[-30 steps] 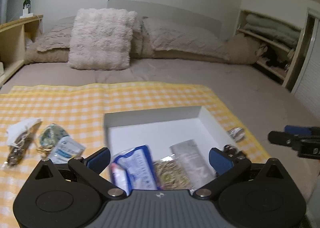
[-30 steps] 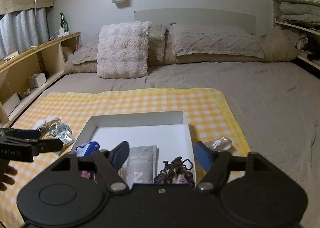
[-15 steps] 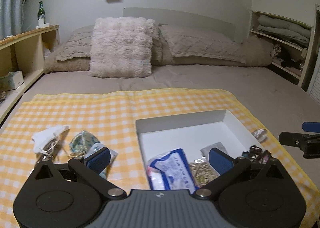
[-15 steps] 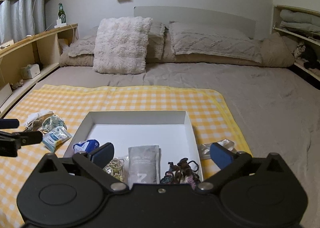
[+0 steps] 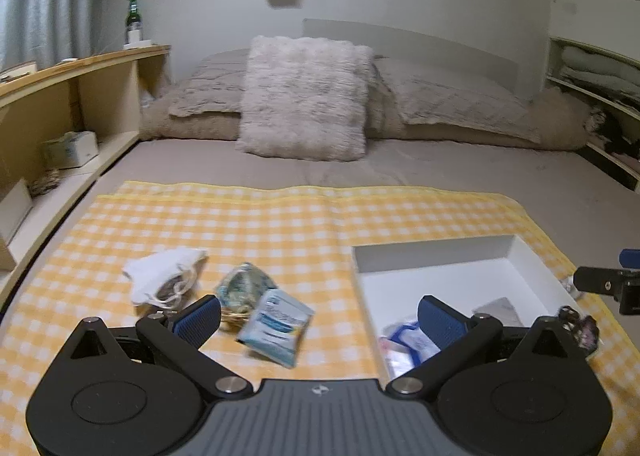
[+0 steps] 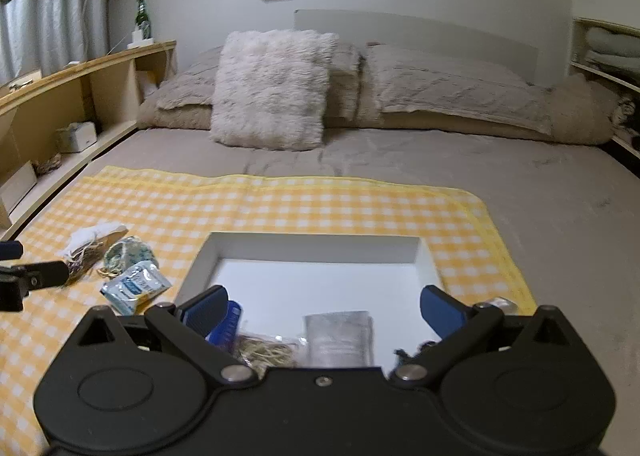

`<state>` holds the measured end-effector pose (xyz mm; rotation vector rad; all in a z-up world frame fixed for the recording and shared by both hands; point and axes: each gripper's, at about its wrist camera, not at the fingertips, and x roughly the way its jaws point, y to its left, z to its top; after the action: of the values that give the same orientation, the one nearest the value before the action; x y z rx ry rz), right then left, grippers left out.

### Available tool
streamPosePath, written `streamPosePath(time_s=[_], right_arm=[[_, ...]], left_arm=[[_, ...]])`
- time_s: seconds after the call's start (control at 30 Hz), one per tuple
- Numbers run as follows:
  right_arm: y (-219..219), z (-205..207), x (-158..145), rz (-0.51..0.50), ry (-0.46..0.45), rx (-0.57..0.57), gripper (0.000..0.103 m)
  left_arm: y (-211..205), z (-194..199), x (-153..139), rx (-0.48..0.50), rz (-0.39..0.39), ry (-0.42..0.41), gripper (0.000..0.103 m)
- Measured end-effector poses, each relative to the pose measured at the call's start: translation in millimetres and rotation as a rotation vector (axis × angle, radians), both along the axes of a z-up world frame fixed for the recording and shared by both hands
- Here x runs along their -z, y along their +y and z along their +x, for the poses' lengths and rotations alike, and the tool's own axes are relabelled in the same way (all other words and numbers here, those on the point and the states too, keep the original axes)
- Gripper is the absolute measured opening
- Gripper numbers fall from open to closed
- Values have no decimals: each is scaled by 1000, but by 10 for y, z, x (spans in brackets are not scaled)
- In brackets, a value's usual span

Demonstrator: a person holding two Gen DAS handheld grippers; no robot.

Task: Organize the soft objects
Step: 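Move both tools out of the box toward the remaining items on the cloth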

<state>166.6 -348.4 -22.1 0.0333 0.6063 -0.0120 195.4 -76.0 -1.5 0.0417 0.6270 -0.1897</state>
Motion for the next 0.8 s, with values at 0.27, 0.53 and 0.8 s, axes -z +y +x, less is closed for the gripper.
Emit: streamPosePath(time_s=[0.27,0.53,0.8], right_arm=[[410,253,4,-9,10,-68,103],[817,499,8,0,17,-131,103],[1281,760,60,26,30,-199,103]], left_arm=[[415,100,-46,-84,7,-13,103],[810,200,-92,-162,19,-43,103],[1213,380,-93,-255,19,-54,103]])
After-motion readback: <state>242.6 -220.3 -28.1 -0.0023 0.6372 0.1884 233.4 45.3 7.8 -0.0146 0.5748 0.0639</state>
